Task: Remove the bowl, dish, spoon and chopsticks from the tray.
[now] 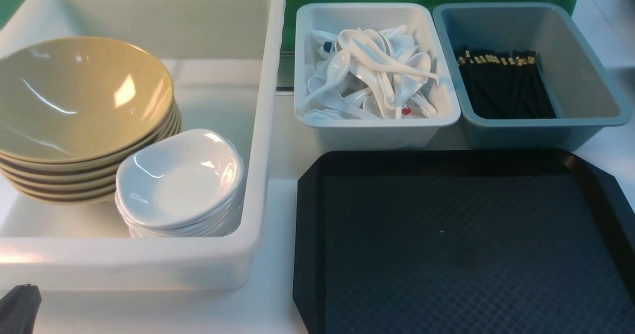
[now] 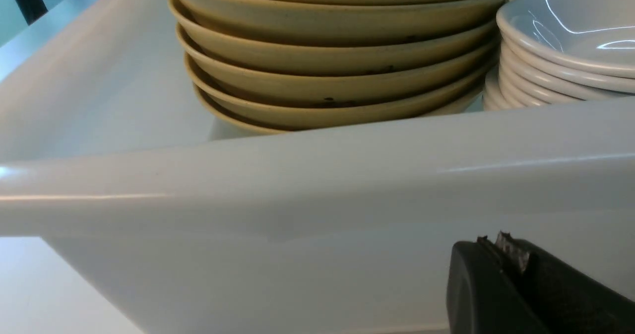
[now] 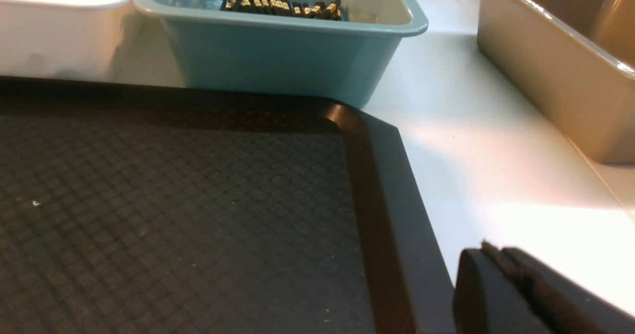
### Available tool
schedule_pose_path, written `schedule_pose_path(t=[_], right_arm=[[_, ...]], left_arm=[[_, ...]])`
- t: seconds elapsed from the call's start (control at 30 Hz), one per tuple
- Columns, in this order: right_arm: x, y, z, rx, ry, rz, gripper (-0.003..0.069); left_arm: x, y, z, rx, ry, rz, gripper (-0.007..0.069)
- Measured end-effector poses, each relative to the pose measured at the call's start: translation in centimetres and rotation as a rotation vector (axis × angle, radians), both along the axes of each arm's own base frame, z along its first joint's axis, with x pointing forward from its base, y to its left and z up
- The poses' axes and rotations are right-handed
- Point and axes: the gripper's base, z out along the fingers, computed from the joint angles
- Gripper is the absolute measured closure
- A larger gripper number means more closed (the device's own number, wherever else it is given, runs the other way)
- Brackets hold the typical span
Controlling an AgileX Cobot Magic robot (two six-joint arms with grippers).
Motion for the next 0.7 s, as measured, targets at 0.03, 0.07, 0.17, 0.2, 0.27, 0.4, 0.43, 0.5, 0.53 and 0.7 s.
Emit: schedule_pose_path(t=[0.03,0.07,0.17,0.2,0.27,0.4,0.43,0.5,0.53,0.7], right_arm=[[0.0,0.0,0.0,0.0,0.0,0.0,0.061],[0.0,0.0,0.0,0.0,0.0,0.0,0.061],[0.0,0.0,0.0,0.0,0.0,0.0,0.0606],[0.0,0.0,0.0,0.0,0.0,0.0,0.0606],[0.0,0.0,0.0,0.0,0.0,0.0,0.0603],[0.0,0.0,0.0,0.0,0.0,0.0,0.06],[0.0,0.0,0.0,0.0,0.0,0.0,0.06],[0.0,0.0,0.0,0.0,0.0,0.0,0.06],[0.0,0.0,0.0,0.0,0.0,0.0,0.0599],[0.0,0.0,0.0,0.0,0.0,0.0,0.0596]], left_arm=[[0.0,0.0,0.0,0.0,0.0,0.0,0.0636],[0.0,0.0,0.0,0.0,0.0,0.0,0.0636],[0.0,0.0,0.0,0.0,0.0,0.0,0.0636],[0.0,0.0,0.0,0.0,0.0,0.0,0.0636],[0.0,0.0,0.0,0.0,0.0,0.0,0.0636],[0.0,0.0,0.0,0.0,0.0,0.0,0.0636],[0.0,0.0,0.0,0.0,0.0,0.0,0.0636],[0.0,0.0,0.0,0.0,0.0,0.0,0.0636],[0.0,0.0,0.0,0.0,0.0,0.0,0.0636],[0.0,0.0,0.0,0.0,0.0,0.0,0.0636]])
